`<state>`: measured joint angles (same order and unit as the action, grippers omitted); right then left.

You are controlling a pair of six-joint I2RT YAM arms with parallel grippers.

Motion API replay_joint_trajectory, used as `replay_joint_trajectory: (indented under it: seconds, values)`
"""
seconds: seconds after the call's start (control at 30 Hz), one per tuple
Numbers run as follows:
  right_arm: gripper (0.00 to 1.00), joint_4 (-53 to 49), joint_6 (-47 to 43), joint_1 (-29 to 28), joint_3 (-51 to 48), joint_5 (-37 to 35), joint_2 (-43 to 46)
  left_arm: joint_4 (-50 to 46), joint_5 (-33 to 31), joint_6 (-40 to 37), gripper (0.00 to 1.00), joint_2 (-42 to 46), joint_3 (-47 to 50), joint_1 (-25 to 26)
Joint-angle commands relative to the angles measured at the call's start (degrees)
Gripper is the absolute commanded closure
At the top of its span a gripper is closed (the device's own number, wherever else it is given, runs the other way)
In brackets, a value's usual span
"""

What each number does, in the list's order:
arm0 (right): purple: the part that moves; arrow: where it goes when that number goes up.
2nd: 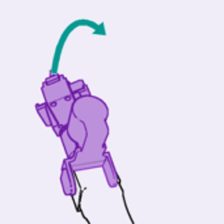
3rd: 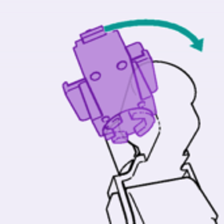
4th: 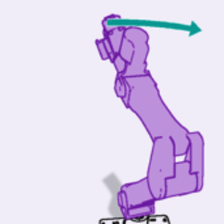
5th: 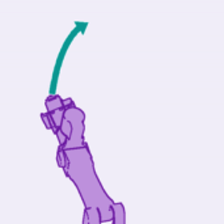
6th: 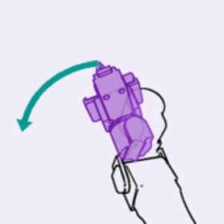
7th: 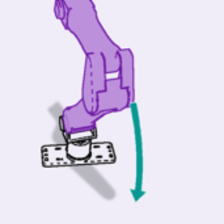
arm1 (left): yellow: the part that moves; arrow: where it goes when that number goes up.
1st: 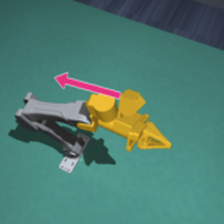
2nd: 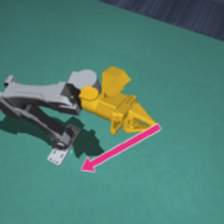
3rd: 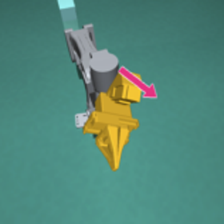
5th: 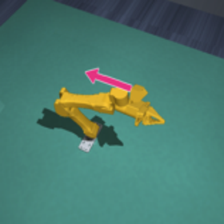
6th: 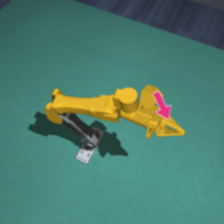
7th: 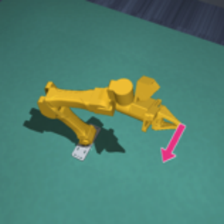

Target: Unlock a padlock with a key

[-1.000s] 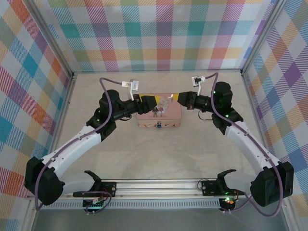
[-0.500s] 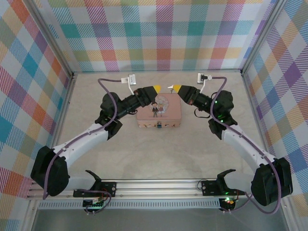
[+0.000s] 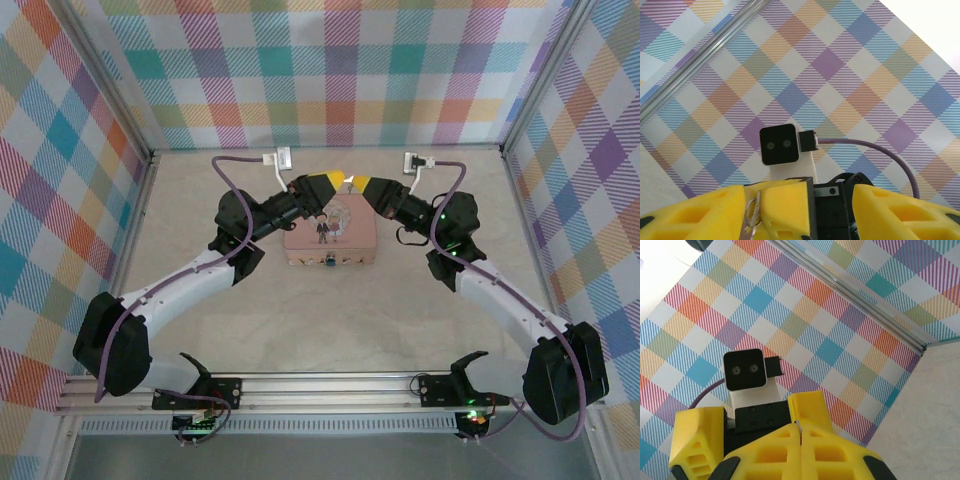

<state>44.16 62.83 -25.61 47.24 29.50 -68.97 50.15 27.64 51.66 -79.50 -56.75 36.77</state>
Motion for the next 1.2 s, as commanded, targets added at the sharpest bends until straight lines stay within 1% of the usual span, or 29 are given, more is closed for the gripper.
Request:
replay_joint_trajectory:
  seconds: [0.0, 0.23, 0.27, 0.47, 0.6, 0.67, 0.7, 0.77, 0.8, 0.83, 0.9, 0.93, 1.0, 1.1, 1.17]
  values:
    - [1.00, 4.0, 0.4, -0.6, -0.1, -0.6, -0.2, 3.4, 1.5, 0.0, 0.45, -0.8, -1.9, 0.7]
    - [1.00, 5.0, 0.1, -0.6, -0.2, -1.2, 0.3, 2.2, 1.4, -0.7, 0.51, -1.1, -1.8, 0.9]
    - [1.00, 4.8, 0.1, -0.6, -0.2, -1.3, 0.3, 2.3, 1.5, -0.6, 0.54, -1.2, -1.7, 0.9]
    - [1.00, 4.0, -0.5, -0.6, -0.7, -2.2, 0.3, 1.9, 1.7, -1.3, 0.70, -0.9, -1.9, 0.9]
    - [1.00, 4.1, -0.5, -0.7, -1.1, -2.2, 0.4, 1.2, 1.8, -1.9, 0.92, -0.7, -2.3, 0.9]
    - [1.00, 3.2, -1.0, -0.7, -1.0, -2.1, 0.6, 0.4, 1.5, -2.3, 0.96, -0.5, -2.3, 0.9]
    - [1.00, 2.6, -1.3, -0.7, -1.0, -2.0, 0.8, -0.4, 1.3, -2.7, 1.00, -0.2, -2.3, 0.9]
    - [0.99, 1.6, -1.7, -0.7, -1.4, -1.9, 1.0, -2.0, 0.8, -3.8, 1.00, 0.5, -2.3, 0.9]
    - [0.88, -0.2, -2.3, -0.7, -1.4, -1.7, 1.4, -3.6, 0.5, -4.5, 1.00, 0.9, -2.5, 0.9]
    - [0.75, -2.9, -3.4, -0.7, -1.4, -1.9, 2.0, -5.8, 0.4, -5.6, 1.00, 1.4, -2.8, 0.9]
    - [0.54, -9.2, -6.3, -0.6, -1.6, -2.5, 3.6, -11.1, 0.1, -7.8, 1.00, 2.8, -3.3, 0.8]
    - [0.46, -14.2, -8.3, -0.3, -1.1, -2.7, 4.6, -15.0, 0.0, -9.4, 1.00, 3.7, -3.8, 0.7]
    - [0.37, -24.0, -12.0, 0.6, -0.1, -3.7, 6.5, -24.3, -0.5, -13.0, 1.00, 5.4, -5.3, 0.3]
    - [0.30, -36.6, -19.4, 2.4, 2.2, -2.8, 7.9, -37.5, -0.2, -19.1, 1.00, 7.3, -7.4, 0.0]
    - [0.18, -44.1, -23.9, 3.2, 4.4, -1.9, 7.7, -43.6, 0.0, -21.6, 1.00, 8.4, -8.0, -0.4]
